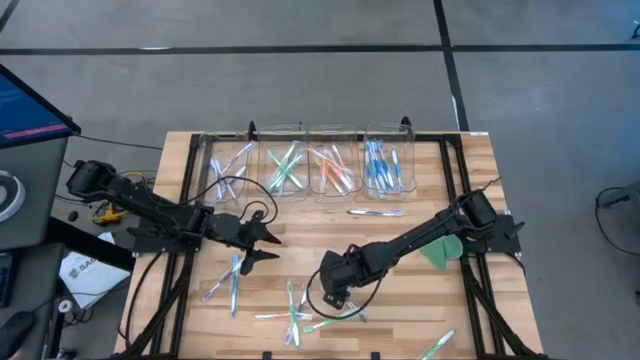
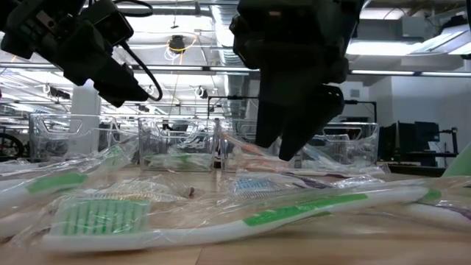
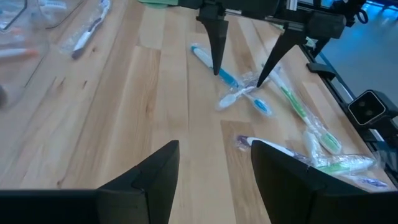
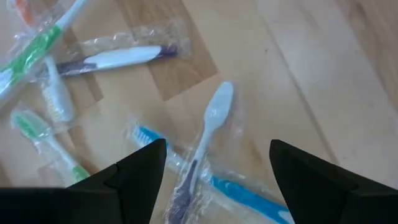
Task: Pick & Place Toothbrushes
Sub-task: Put the violet toothbrush into the left transparent bin
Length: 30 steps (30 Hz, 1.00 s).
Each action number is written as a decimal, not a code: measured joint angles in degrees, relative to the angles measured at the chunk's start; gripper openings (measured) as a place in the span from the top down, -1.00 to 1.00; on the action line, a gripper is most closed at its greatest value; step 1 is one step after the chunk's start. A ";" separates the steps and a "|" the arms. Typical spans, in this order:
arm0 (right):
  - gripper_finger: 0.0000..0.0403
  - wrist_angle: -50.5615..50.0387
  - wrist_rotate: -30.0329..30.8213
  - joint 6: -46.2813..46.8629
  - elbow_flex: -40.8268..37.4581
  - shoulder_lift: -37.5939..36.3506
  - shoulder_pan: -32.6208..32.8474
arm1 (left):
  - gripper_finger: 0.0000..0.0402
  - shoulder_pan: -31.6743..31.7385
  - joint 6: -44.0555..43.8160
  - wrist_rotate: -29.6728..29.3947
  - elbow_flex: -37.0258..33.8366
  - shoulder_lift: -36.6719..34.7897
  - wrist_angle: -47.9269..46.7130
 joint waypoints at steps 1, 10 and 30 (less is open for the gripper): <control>-0.40 0.00 -0.01 0.00 0.00 0.00 0.01 | 0.04 0.00 0.04 0.00 0.00 0.00 0.09; -0.40 0.02 0.52 0.46 0.00 0.00 0.26 | 0.04 0.00 0.08 -0.02 0.00 0.00 0.15; -0.04 4.10 -3.05 -5.72 1.35 6.49 -2.05 | 0.04 0.00 1.61 2.49 -2.15 0.00 0.13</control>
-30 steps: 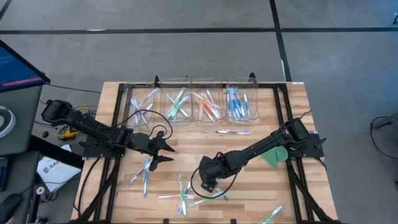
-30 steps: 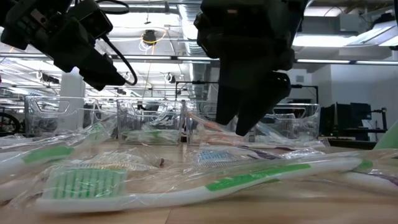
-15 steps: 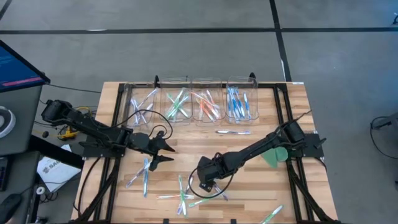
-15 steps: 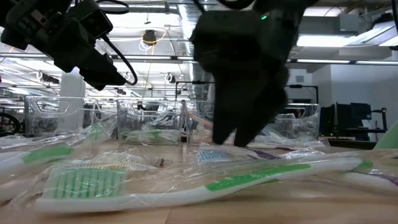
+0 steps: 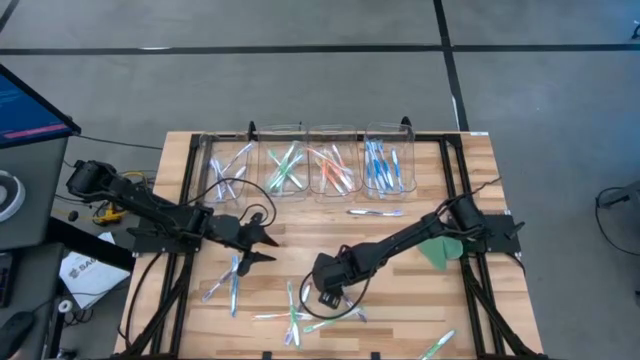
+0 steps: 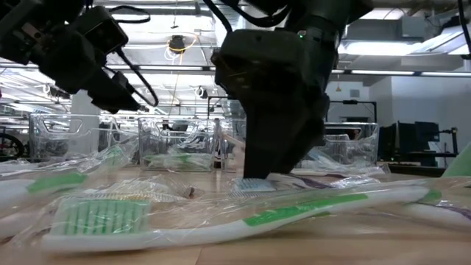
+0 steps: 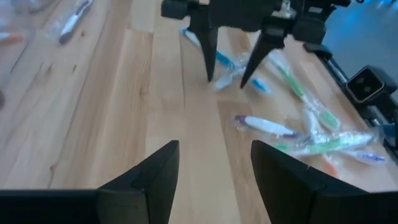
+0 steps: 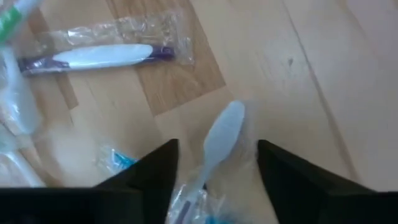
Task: Pick & Place Toothbrushes
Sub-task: Put the violet toothbrush into the left transparent bin
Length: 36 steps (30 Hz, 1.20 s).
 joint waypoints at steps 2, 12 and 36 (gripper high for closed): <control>0.19 -0.48 -0.15 -2.73 0.70 0.22 -0.13 | 0.04 0.00 0.00 -0.11 -1.09 0.00 0.04; 0.91 -2.21 0.72 -16.57 2.54 0.03 -3.38 | 0.04 0.15 -0.67 -0.35 -3.08 0.00 0.79; 0.97 11.02 20.86 -59.98 33.82 -0.31 -0.30 | 0.04 -4.61 19.60 -8.81 -3.06 0.00 27.01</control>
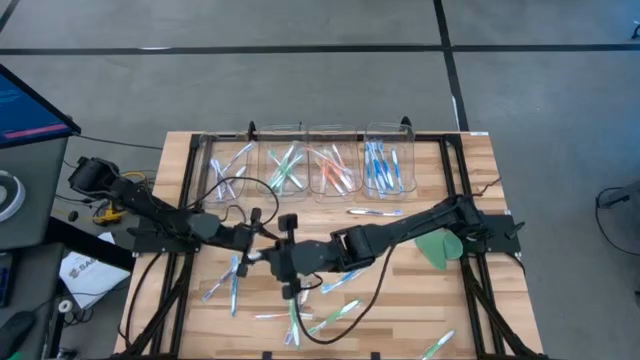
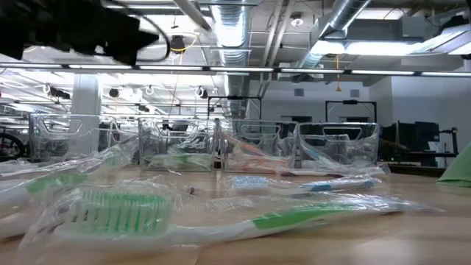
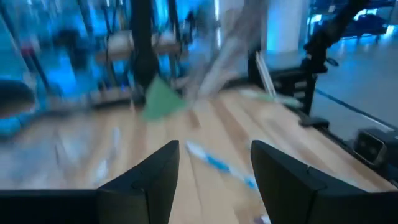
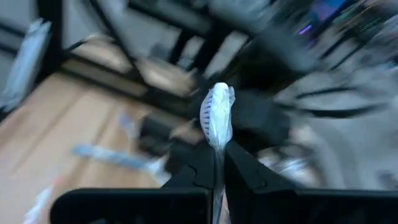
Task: Pick & Place Toothbrushes
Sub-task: Put the violet toothbrush into the left transparent bin
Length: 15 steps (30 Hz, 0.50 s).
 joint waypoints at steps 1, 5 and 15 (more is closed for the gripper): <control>0.97 1.18 1.38 -1.84 0.52 -0.07 0.03 | 0.04 0.00 2.55 0.05 0.00 -0.03 2.16; 0.97 4.55 3.16 -6.61 1.03 -0.07 -0.47 | 0.04 0.34 9.62 -0.19 0.07 -0.72 9.60; 0.97 8.23 -0.25 -9.32 1.16 0.09 -4.24 | 0.04 0.51 11.21 0.04 0.04 -1.25 15.27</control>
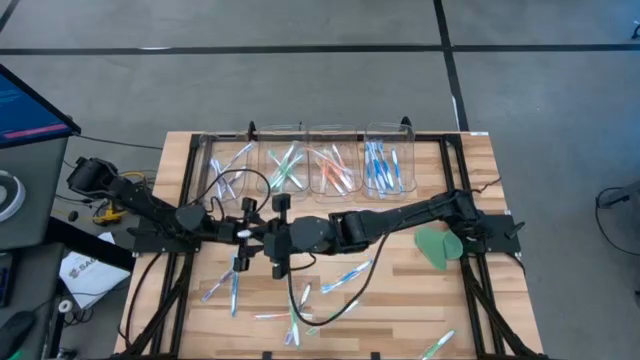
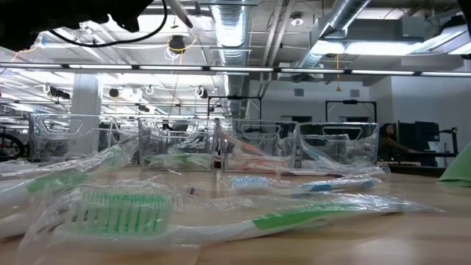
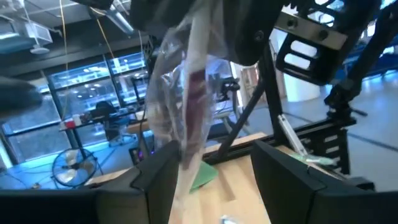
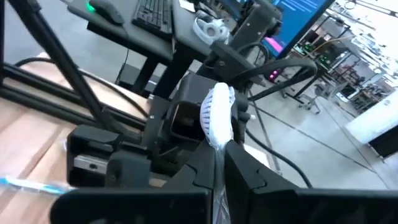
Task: Pick & Place Toothbrushes
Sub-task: Put the violet toothbrush into the left transparent bin
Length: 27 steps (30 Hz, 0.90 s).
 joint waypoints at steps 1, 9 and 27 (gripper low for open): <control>0.97 0.94 -0.26 0.24 0.01 0.32 -0.40 | 0.04 0.01 -0.80 0.34 0.00 0.00 0.29; 0.97 5.24 -2.77 -1.43 0.05 3.07 -1.02 | 0.04 -0.01 -4.23 1.19 -0.02 -0.06 1.90; 0.52 -0.37 9.28 -10.18 0.09 2.73 1.19 | 0.95 -0.24 -2.78 -10.46 -0.01 0.02 2.60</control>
